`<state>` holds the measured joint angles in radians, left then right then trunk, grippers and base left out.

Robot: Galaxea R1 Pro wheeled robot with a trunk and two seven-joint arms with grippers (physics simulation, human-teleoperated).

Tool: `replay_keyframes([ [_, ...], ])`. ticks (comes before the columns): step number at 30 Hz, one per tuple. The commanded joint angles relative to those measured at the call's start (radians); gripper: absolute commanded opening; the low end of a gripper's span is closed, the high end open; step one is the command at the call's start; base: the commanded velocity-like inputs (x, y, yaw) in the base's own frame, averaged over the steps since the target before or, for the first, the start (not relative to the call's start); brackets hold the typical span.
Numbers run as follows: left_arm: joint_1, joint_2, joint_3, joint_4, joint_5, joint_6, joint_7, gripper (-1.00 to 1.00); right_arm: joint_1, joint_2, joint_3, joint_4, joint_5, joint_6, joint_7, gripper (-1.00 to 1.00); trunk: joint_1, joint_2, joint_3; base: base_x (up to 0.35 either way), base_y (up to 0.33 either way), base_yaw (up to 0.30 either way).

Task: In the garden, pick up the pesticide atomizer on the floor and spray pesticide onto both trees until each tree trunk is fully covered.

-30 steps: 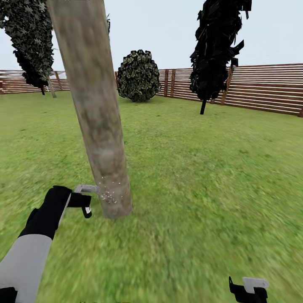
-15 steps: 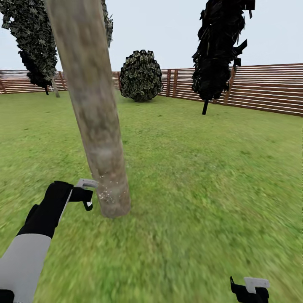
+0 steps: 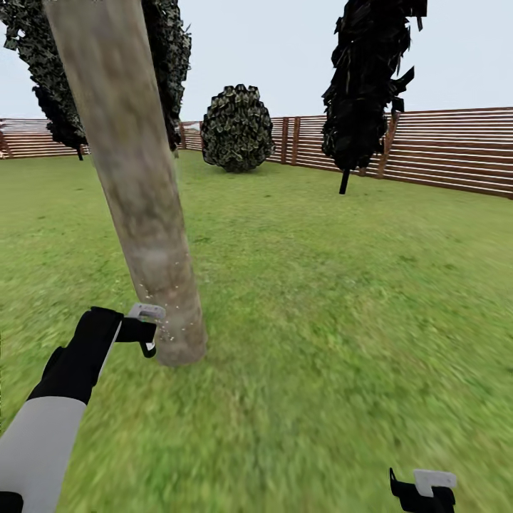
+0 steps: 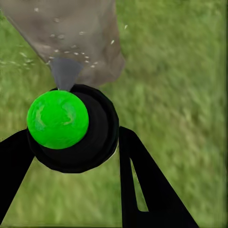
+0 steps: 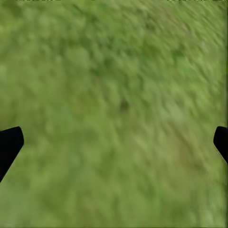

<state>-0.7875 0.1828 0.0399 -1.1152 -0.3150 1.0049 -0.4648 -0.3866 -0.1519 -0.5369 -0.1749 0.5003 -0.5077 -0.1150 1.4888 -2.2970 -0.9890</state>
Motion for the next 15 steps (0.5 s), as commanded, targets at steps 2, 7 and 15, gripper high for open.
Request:
replay_keyframes([
  [2,0.0,0.001,0.0,0.0,-0.001,0.0,0.0,-1.0,0.0,0.0,0.0,0.0,0.0,0.0,0.0,1.0,0.0,0.0,0.0,0.0,-0.275,0.204],
  [7,0.001,0.001,0.0,0.0,-0.001,0.0,0.0,-1.0,0.0,0.0,0.0,0.0,0.0,0.0,0.0,1.0,0.0,0.0,0.0,0.0,-0.275,0.266],
  [15,0.004,0.001,0.002,0.0,-0.001,0.0,0.003,-1.0,0.0,0.0,0.0,0.0,0.0,0.0,0.0,1.0,0.0,0.0,0.0,0.178,-0.223,0.097],
])
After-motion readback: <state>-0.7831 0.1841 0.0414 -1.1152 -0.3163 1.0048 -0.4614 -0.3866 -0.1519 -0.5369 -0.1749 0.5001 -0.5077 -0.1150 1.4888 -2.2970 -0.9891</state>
